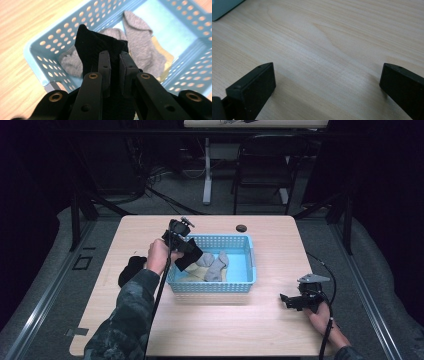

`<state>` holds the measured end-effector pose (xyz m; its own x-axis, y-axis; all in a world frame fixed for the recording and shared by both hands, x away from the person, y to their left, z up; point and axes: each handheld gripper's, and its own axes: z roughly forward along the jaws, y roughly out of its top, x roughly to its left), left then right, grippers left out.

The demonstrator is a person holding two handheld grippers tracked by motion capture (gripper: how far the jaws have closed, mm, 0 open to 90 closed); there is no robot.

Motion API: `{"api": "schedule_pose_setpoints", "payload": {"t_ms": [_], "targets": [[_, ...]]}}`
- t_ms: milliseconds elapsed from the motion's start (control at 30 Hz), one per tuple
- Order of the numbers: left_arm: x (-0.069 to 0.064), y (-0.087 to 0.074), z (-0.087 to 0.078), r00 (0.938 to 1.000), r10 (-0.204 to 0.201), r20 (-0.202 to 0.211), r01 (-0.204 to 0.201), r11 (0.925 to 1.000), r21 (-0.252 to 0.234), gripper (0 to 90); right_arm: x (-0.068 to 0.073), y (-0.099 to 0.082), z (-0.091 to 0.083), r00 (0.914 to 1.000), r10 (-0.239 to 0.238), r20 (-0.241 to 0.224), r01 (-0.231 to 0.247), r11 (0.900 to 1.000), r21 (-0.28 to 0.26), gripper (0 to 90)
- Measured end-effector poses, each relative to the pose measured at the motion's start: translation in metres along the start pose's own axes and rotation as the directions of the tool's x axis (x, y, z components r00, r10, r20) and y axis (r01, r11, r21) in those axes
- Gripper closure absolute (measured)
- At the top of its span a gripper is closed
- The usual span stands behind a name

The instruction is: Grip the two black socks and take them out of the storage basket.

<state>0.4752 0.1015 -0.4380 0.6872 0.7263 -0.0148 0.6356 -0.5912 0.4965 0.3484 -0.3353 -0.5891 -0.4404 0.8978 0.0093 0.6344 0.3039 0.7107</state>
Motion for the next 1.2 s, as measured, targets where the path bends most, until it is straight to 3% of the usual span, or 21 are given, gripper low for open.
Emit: {"api": "schedule_pose_setpoints", "payload": {"t_ms": [700,933,1200], "targets": [[0.010,0.011,-0.067,0.9993,-0.001,-0.038,-0.003,0.9943,-0.106,81.1,0.000,0.000,0.000,1.0000,0.000,0.001,0.000,1.0000,0.002,0.0],[0.019,0.004,-0.094,0.9977,-0.023,-0.063,0.014,0.9901,-0.140,81.0,0.000,0.000,0.000,1.0000,-0.001,0.000,0.001,1.0000,0.001,0.0],[0.034,-0.011,-0.109,0.9947,-0.064,-0.081,0.050,0.9855,-0.162,81.0,0.000,0.000,0.000,1.0000,0.001,0.001,-0.001,1.0000,0.000,0.0]]}}
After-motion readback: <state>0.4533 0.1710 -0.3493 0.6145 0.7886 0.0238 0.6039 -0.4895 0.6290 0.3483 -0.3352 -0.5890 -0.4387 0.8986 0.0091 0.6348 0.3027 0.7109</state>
